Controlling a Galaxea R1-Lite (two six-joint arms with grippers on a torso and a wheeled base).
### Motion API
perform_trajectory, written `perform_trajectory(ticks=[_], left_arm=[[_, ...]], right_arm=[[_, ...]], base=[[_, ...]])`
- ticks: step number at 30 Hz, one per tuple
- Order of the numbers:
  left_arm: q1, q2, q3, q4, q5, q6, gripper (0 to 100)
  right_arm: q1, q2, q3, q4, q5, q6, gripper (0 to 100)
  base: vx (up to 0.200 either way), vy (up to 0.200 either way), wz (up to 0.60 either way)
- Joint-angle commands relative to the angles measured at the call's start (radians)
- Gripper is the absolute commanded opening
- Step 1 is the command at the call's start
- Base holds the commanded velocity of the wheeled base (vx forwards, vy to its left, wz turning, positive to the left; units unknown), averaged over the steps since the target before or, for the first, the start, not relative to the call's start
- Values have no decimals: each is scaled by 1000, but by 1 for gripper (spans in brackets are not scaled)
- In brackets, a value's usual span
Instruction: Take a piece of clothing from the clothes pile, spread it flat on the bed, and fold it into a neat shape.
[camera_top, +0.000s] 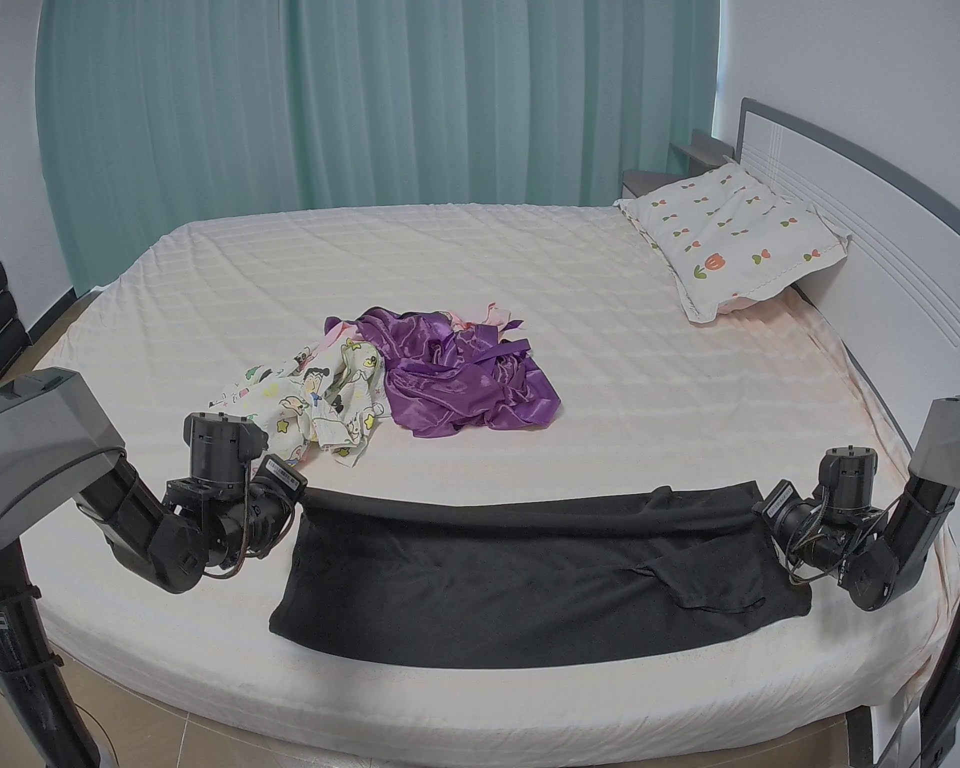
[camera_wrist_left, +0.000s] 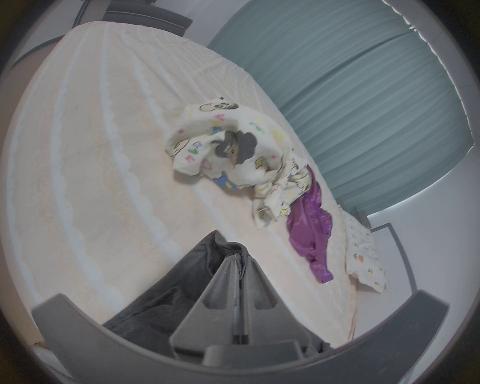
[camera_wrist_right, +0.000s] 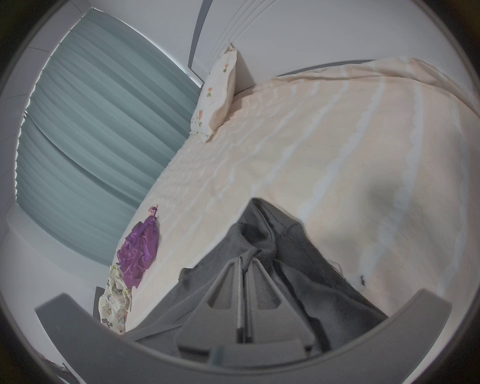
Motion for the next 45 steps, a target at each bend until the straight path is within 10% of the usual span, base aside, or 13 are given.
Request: perform_trajectory(ticks=[1,11,12,13,31,39,45], left_arm=[[-3,37,32,-1,1,12,0],[-9,78,53,2,-6,14,0],[-9,78,53,2,-6,14,100],[-9,78,59,2,-6,14,100],[36,-100,135,13,-64,95,100],[111,-82,112,86,-334,401,100],[120,58,43,100,-363,601,100]], right_arm=[[2,11,39,-6,1,-2,0],[5,37,64,-6,14,-3,0],[5,37,64,-6,14,-3,0],[5,35,64,-6,14,-3,100],[-39,-161,93,-1,63,11,100],[-32,-159,145,-12,135,87,100],[-29,-175,173,-13,149,89,100]], base=[[0,0,0],[0,0,0],[0,0,0],[0,0,0],[0,0,0],[0,0,0],[0,0,0]])
